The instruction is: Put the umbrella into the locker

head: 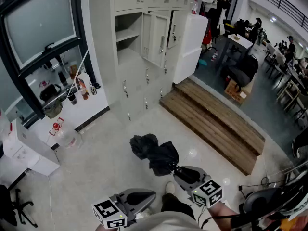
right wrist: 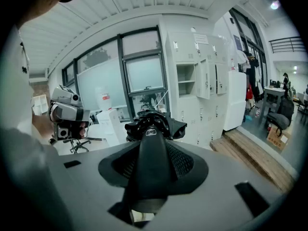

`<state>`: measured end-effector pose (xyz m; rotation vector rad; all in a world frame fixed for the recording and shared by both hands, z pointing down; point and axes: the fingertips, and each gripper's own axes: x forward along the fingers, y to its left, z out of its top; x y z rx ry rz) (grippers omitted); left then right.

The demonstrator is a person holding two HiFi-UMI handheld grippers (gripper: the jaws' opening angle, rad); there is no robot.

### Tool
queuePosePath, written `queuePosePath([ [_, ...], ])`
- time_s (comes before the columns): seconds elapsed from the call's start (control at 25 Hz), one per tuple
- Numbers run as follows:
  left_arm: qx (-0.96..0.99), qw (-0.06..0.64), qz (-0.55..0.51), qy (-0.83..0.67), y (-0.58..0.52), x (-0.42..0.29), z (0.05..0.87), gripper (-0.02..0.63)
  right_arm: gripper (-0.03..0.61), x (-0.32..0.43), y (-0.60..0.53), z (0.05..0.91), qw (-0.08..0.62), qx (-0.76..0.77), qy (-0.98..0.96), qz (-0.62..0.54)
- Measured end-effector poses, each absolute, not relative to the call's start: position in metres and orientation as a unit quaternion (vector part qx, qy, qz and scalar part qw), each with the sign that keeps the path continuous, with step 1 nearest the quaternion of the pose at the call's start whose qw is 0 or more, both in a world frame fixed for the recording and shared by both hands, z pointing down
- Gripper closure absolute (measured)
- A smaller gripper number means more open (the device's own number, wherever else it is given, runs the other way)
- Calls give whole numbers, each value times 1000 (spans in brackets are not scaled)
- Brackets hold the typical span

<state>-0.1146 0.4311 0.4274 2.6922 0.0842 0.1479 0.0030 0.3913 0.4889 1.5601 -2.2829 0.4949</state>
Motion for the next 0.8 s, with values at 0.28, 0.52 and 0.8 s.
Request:
queuePosePath([
  [0.28,973,220,60,38,407,-79,432,604,428,46,362,488,152,565,-788,191],
  [0.52,975,205,74,45,363,-23,427,603,428,102,298,481,142,568,-790,179],
  [0.8,974,207,81,37,307,48,415,604,428,164,210,456,133,560,-804,146],
])
